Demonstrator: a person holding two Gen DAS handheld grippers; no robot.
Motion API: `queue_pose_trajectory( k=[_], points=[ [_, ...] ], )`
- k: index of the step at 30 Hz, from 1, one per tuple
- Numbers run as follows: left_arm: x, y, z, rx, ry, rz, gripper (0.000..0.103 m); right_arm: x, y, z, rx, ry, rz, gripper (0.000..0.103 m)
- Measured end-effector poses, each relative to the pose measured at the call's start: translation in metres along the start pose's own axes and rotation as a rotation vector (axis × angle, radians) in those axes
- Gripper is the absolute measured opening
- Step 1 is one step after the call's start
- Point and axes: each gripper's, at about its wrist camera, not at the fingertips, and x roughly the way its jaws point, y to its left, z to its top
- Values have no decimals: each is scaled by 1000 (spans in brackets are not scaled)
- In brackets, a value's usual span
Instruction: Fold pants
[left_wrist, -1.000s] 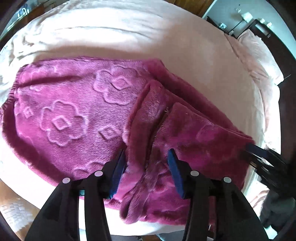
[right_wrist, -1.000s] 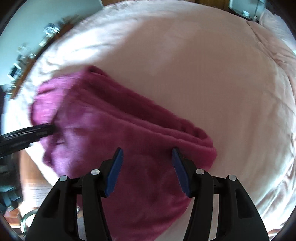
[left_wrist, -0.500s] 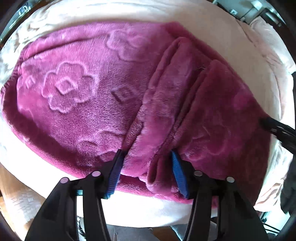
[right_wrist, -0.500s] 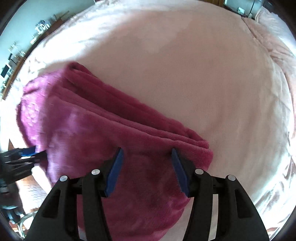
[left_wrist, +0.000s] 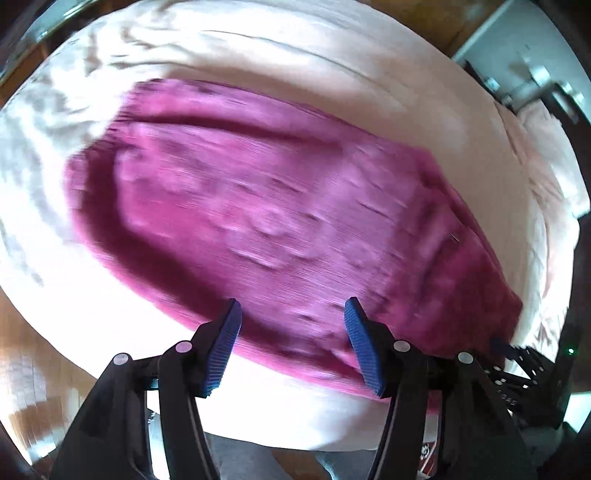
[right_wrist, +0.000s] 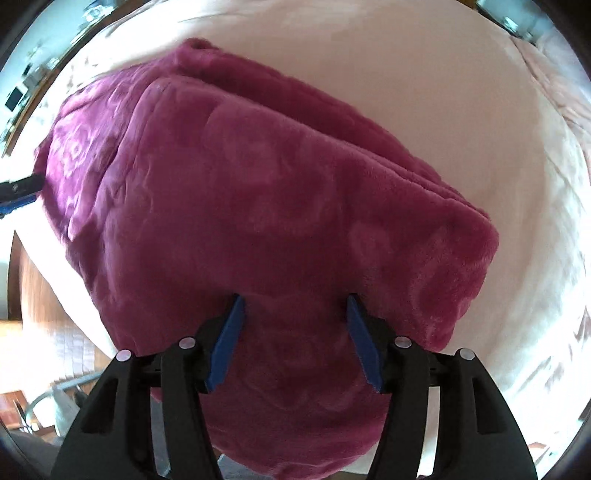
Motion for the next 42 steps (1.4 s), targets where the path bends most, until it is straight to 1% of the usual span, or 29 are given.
queue_pose_trajectory(
  k=[1,2,6,8,9,10,13,14,17,19,21,24,27,28,30,33,34,35,37,42],
  points=[
    [-3,14,4,-24,-6,6,58,0,5,4,21,2,-9,60],
    [-5,23,0,-42,-10,5,59,-1,7,5,37,1,-20,60],
    [-18,96,17,-139,-28,9,59,-9,22,8,91,-9,-52,60],
    [-22,124,25,-171,-44,27,65,-14,32,7,114,-12,-72,60],
    [-23,132,30,-186,-54,32,68,-16,36,6,128,-15,-76,60],
    [-25,147,35,-208,-70,35,68,-18,44,5,142,-15,-78,60],
    [-23,179,46,-260,-85,29,68,-19,77,2,147,-12,-85,60],
    [-18,178,55,-273,-88,27,68,-20,87,1,140,-13,-88,60],
    [-3,200,67,-278,-78,23,68,-23,113,2,110,-23,-104,60],
    [7,206,71,-265,-61,20,68,-25,129,4,102,-28,-106,60],
    [13,215,72,-256,-46,-1,68,-29,140,6,97,-35,-110,60],
    [23,219,77,-246,-30,-34,68,-31,156,9,92,-38,-120,60],
    [34,218,81,-240,-12,-62,68,-35,165,3,95,-33,-136,60],
    [39,219,82,-237,-5,-70,68,-36,158,2,98,-32,-140,60],
    [46,217,83,-230,4,-82,68,-36,163,2,107,-27,-149,60],
    [52,211,89,-212,23,-100,53,-37,154,2,121,-22,-156,60],
    [51,209,89,-210,26,-104,46,-35,152,3,124,-22,-156,60],
    [50,206,90,-205,29,-111,43,-35,153,3,127,-22,-155,60],
    [45,199,93,-181,22,-94,36,-41,152,-4,128,-26,-150,60],
    [27,175,95,-116,-20,-24,31,-43,149,-3,121,-43,-130,60]
  ],
)
